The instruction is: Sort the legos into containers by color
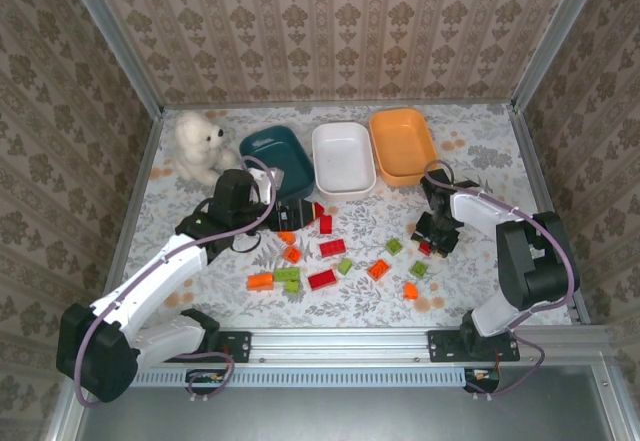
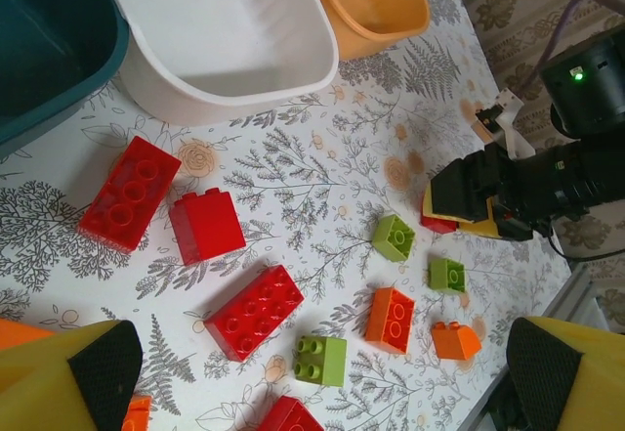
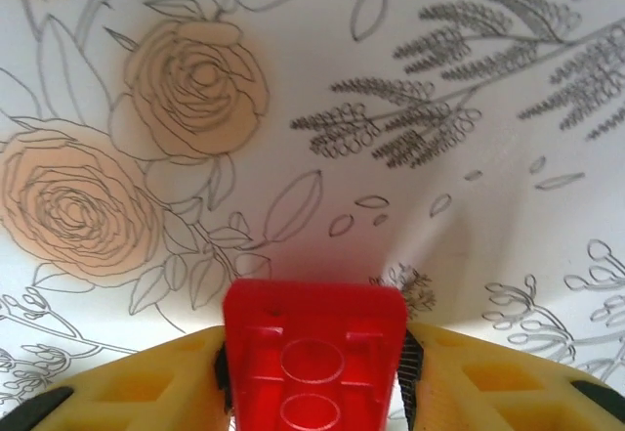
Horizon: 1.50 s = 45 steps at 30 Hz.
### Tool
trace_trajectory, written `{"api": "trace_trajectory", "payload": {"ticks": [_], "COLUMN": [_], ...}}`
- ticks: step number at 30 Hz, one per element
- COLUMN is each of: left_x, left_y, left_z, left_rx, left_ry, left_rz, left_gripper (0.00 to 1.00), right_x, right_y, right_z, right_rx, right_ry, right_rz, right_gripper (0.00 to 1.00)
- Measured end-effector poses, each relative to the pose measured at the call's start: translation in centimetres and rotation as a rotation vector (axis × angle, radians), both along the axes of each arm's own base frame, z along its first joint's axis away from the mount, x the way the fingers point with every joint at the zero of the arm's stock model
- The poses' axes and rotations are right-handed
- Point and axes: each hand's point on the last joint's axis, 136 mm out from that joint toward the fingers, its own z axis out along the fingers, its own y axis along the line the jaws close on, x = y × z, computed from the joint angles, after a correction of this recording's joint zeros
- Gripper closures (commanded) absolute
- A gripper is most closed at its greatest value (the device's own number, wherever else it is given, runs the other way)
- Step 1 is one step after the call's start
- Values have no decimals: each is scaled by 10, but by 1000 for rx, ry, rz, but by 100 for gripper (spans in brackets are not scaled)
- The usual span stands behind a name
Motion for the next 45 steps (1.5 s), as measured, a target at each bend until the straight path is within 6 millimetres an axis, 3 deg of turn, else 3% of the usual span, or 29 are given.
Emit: {"api": "trace_trajectory", "payload": {"ticks": [3, 6, 9, 15, 17, 19, 21, 26, 32, 37, 40, 45], "left_x": [0, 1, 4, 17, 24, 30, 36, 43, 45, 49, 53, 54], "left_y": [0, 1, 5, 16, 22, 26, 28, 29, 30, 34, 35, 38], "left_z": [0, 0, 1, 11, 13, 14, 13, 15, 19, 22, 29, 36], "left_rx": [1, 4, 11, 6, 4, 5, 8, 11, 3, 4, -2, -6], "left_ry": [0, -1, -3, -19, -18, -13, -6, 3, 3, -10, -27, -40], "left_rz": [1, 11, 39, 142, 183, 214, 235, 261, 284, 313, 327, 350], "left_gripper": [1, 1, 1, 0, 0, 0, 0, 1, 1, 1, 1, 0], "right_x": [3, 9, 23, 101, 127, 151, 173, 221, 258, 270, 272, 272], "right_y": [1, 1, 5, 21, 25, 29, 32, 28, 20, 17, 19, 21], "right_z": [1, 6, 29, 127, 147, 153, 146, 104, 61, 34, 26, 27], "right_rx": [1, -11, -48, -75, -83, -87, -94, -98, -68, -46, -32, -23], "right_ry": [-10, -26, -91, -381, -436, -456, -448, -368, -288, -230, -209, -197], "right_rz": [7, 28, 83, 170, 187, 202, 217, 220, 205, 201, 207, 209], "right_gripper": [72, 72, 71, 71, 71, 70, 70, 69, 68, 65, 49, 38]}}
